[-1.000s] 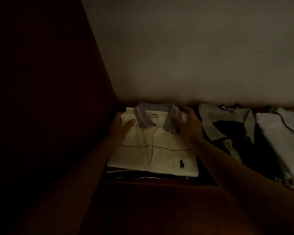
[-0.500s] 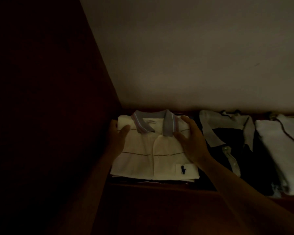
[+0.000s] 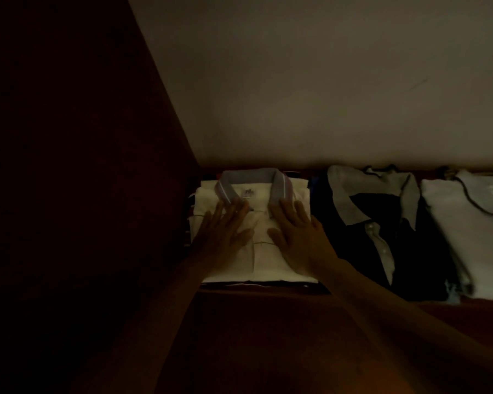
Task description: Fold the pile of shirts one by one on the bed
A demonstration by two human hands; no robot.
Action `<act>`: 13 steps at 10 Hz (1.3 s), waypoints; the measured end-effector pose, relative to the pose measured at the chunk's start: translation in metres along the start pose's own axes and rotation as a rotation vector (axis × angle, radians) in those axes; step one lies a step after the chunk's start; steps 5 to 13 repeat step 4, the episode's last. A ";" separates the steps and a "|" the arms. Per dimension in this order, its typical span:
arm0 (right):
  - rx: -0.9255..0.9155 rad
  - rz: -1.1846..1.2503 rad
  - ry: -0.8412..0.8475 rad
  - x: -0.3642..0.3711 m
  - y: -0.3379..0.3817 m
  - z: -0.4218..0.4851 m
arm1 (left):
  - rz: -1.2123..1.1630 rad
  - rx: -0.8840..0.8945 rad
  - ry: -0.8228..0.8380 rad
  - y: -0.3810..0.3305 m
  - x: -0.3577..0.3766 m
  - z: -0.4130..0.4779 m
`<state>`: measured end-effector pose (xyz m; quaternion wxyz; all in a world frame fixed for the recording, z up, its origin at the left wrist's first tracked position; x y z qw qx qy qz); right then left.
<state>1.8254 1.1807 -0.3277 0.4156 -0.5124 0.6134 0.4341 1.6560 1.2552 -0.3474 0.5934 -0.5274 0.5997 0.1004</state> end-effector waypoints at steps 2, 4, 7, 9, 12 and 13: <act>0.044 0.034 0.192 -0.002 -0.002 0.000 | -0.130 -0.126 0.089 -0.015 -0.016 0.003; 0.238 0.350 0.249 -0.057 -0.015 -0.014 | -0.229 -0.302 0.199 -0.061 -0.066 -0.010; 0.238 0.350 0.249 -0.057 -0.015 -0.014 | -0.229 -0.302 0.199 -0.061 -0.066 -0.010; 0.238 0.350 0.249 -0.057 -0.015 -0.014 | -0.229 -0.302 0.199 -0.061 -0.066 -0.010; 0.238 0.350 0.249 -0.057 -0.015 -0.014 | -0.229 -0.302 0.199 -0.061 -0.066 -0.010; 0.238 0.350 0.249 -0.057 -0.015 -0.014 | -0.229 -0.302 0.199 -0.061 -0.066 -0.010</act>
Point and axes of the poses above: each hand's wrist, its own z-axis towards the middle knuckle, its own x-axis out of the palm, y = z × x, the point moved 5 cm from there along z, towards the middle knuckle, and after that the axes turned 13 degrees about -z, right-handed, at the moved point
